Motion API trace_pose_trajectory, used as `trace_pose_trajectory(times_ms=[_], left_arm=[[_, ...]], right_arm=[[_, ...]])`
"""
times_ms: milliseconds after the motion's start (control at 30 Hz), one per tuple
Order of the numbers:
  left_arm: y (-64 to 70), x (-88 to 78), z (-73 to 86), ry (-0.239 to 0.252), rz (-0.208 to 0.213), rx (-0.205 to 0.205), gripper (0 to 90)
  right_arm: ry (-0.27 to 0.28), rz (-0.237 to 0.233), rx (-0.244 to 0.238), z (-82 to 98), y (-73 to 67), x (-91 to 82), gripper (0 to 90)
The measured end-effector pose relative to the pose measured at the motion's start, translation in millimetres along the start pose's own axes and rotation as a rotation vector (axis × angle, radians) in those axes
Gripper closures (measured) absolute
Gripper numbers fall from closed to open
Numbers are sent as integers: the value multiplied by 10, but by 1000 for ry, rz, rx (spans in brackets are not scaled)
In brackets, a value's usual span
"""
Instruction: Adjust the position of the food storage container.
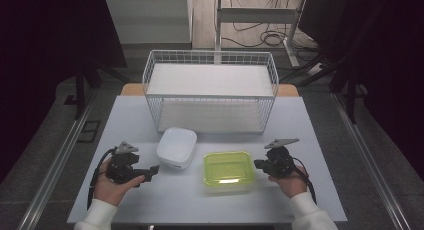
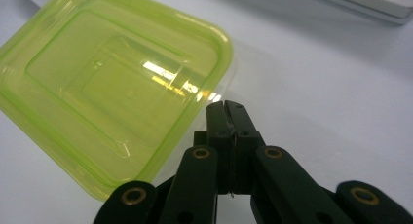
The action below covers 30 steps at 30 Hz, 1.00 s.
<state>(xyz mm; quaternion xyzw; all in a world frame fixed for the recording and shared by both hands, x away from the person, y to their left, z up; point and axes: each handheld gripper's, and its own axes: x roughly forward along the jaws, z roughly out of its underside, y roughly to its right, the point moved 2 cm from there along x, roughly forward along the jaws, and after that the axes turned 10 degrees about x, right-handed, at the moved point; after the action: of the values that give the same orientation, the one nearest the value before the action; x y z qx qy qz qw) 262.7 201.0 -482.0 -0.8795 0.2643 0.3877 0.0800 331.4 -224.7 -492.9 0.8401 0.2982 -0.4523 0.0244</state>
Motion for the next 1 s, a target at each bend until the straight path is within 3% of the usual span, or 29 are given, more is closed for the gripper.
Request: trace_pose_trajectory(times_ms=[167, 200, 233, 267, 300, 367, 500, 667, 900, 1000], left_arm=[[40, -72, -41, 53, 31, -33, 193], [48, -97, -49, 64, 42, -40, 197], [48, -97, -49, 64, 42, -40, 198], [54, -105, -50, 67, 50, -47, 198], [54, -105, -50, 67, 50, -47, 198], [68, -91, -36, 57, 53, -53, 198], [87, -81, -32, 47, 59, -55, 196], [88, -84, -42, 49, 63, -57, 194], [90, -27, -59, 39, 76, -47, 190], [95, 18, -65, 40, 82, -48, 192]], right_arm=[[69, -7, 43, -25, 63, -90, 867], [109, -18, 59, -37, 72, -139, 740], [109, -18, 59, -37, 72, -139, 740], [131, -45, 90, -40, 68, -179, 569], [131, -45, 90, -40, 68, -179, 569], [159, -79, 101, 1, 68, -242, 450], [196, -81, 104, 50, 54, -335, 325], [212, -75, 114, 105, 72, -399, 270], [191, -46, 105, 133, 150, -404, 268], [186, -30, 122, 148, 216, -407, 267]])
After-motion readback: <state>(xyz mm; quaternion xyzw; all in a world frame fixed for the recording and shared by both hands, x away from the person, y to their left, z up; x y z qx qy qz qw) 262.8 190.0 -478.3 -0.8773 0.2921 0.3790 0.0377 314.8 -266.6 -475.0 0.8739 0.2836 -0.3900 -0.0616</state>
